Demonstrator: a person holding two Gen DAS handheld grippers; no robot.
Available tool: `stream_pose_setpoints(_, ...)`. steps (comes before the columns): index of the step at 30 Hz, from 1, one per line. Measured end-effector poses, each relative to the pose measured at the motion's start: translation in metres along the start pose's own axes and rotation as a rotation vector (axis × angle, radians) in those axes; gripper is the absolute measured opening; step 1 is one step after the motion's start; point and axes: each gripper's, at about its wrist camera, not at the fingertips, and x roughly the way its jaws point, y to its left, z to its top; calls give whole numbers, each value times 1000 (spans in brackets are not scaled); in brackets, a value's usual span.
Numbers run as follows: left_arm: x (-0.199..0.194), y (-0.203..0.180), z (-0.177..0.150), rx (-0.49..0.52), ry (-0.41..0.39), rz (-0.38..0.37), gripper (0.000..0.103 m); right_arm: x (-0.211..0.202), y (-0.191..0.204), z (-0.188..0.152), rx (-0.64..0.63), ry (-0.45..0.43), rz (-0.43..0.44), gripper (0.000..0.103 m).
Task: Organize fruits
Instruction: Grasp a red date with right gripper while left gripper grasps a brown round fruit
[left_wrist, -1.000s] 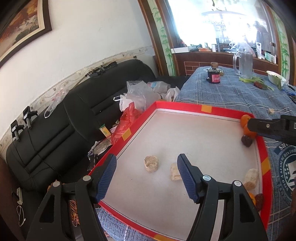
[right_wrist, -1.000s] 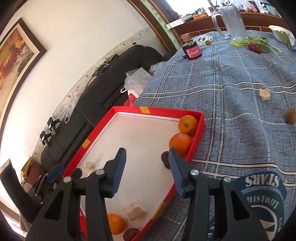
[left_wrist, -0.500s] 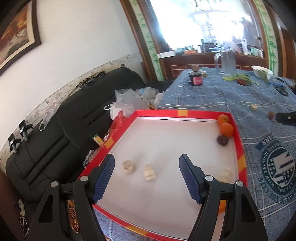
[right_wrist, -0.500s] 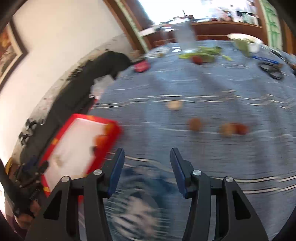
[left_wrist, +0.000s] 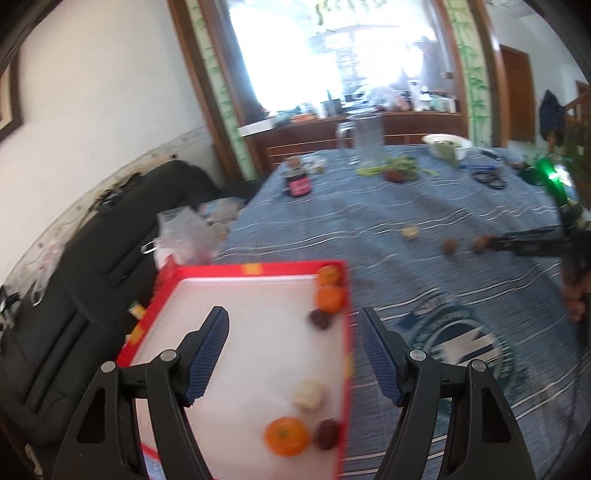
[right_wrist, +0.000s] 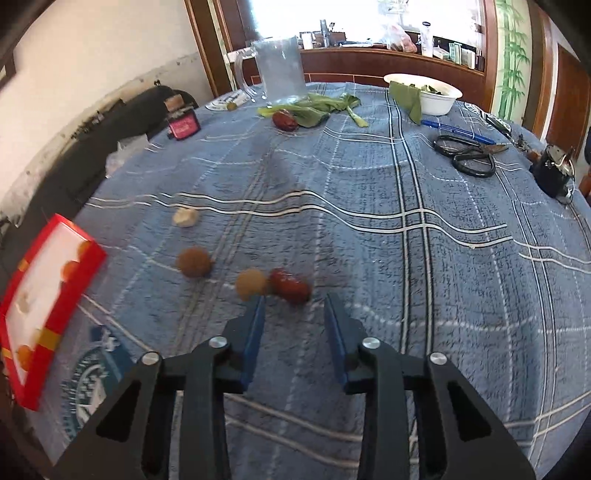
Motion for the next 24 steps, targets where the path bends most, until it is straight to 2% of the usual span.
stream_pose_setpoints(2,0,-11,3,20,-4,-15,72,5,-3,1,-5,12,-23,33)
stream_pose_setpoints(7,8,-38,13,68,11,-57,72,13,1,6,-63,32,-11,33)
stream_pose_setpoints(15,39,-70,27,113,56,-94,72,19,12,8,-126,1,-22,32)
stream_pose_setpoints(16,46,-73,29,113,63,-99,72,19,11,8,-121,0,-30,27)
stream_pose_setpoints(21,71,-91,37,137,74,-139,72,15,3,8,-74,8,-23,27)
stream_pose_setpoints(24,84,-105,41,163,83,-167,72,7,-14,11,20,15,7,27)
